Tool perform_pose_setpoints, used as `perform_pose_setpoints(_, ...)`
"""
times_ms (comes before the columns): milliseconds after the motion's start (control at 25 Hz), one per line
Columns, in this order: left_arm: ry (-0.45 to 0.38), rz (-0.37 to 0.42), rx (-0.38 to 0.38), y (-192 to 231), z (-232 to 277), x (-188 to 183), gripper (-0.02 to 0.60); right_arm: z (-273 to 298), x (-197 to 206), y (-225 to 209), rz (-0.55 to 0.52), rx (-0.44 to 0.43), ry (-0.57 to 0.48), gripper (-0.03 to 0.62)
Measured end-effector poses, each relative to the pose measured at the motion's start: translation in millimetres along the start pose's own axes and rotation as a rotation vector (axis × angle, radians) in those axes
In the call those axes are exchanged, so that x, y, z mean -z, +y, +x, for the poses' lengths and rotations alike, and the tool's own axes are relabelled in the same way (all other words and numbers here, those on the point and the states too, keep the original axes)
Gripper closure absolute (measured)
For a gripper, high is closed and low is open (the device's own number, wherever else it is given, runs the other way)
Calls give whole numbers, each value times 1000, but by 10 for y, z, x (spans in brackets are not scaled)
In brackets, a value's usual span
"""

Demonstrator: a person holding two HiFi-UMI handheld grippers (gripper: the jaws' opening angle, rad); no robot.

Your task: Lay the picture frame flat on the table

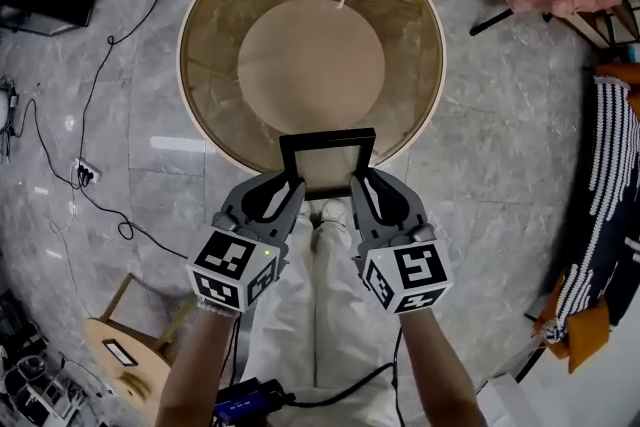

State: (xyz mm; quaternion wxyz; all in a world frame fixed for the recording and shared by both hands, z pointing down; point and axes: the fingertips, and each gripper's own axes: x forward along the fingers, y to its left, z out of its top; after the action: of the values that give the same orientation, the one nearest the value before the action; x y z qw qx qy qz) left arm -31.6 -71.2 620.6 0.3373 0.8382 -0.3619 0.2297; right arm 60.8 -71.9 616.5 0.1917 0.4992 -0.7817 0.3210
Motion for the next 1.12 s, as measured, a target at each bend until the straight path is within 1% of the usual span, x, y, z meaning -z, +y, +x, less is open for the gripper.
perform_pose_setpoints(160,25,-5,-6,180,271,85,485,262,101,-150,-5,20,28,507)
perform_pose_setpoints(360,55,-53,-28,448,554,247,483,634,269,-277,2,25,63,507)
perform_pose_setpoints(760,143,-100,-57,849,1096,478,480,1202,552,-564,87,48,134,507)
perform_pose_setpoints(880,149,-146,-94,976,1215,501,475,1321,587,-633,136,55,146,508)
perform_pose_setpoints(960,149,-147,-128,1051,1272,497,479,1400,602,-652,155,66,151,508)
perform_pose_setpoints(1120,118,-164,-135,1089,1339,430,480,1471,599,-723,177,89,147,510)
